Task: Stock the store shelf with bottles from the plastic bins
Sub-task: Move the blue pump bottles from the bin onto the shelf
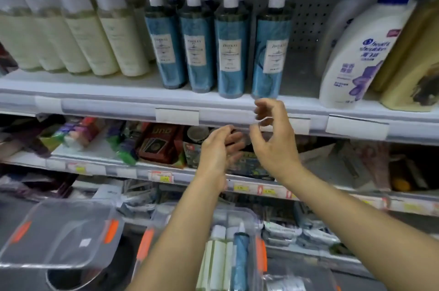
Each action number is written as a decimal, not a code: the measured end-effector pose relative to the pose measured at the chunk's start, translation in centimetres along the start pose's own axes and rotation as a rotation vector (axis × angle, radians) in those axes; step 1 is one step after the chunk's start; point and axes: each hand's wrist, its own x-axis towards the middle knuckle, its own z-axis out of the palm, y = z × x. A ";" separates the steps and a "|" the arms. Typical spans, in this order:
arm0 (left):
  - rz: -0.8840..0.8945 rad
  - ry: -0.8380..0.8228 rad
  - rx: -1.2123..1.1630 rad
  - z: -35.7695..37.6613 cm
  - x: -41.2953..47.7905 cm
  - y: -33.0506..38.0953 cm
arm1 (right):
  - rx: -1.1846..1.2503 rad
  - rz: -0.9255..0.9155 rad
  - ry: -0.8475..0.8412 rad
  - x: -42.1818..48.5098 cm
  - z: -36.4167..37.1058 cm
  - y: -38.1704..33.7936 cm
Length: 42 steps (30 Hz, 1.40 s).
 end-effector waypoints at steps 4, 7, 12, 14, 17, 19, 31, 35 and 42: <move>-0.087 0.002 0.023 -2.3 0.2 -2.2 | 0.016 0.063 -0.161 -3.8 2.0 1.7; -0.139 0.024 0.090 -4.8 1.0 -5.1 | 0.013 0.162 -0.301 -7.2 3.3 4.2; -0.387 0.127 0.085 -9.5 3.0 -13.5 | -0.084 0.600 -0.639 -15.1 6.4 11.0; -0.500 0.137 0.059 -10.5 3.1 -16.3 | -0.136 0.834 -0.707 -17.7 7.3 13.3; -0.633 0.156 0.028 -12.0 4.2 -21.1 | -0.126 1.110 -0.764 -22.0 9.5 17.5; -0.690 0.178 0.026 -13.1 4.8 -23.7 | -0.039 1.326 -0.739 -24.0 10.7 18.7; -0.917 0.177 0.096 -15.6 7.1 -34.7 | -0.404 1.627 -0.661 -31.8 17.5 21.4; -0.985 0.169 0.014 -16.1 7.3 -36.2 | -0.460 1.622 -0.574 -32.1 18.3 21.9; -0.971 0.150 0.234 -18.2 7.1 -34.7 | -0.138 1.674 -0.400 -33.9 17.0 22.2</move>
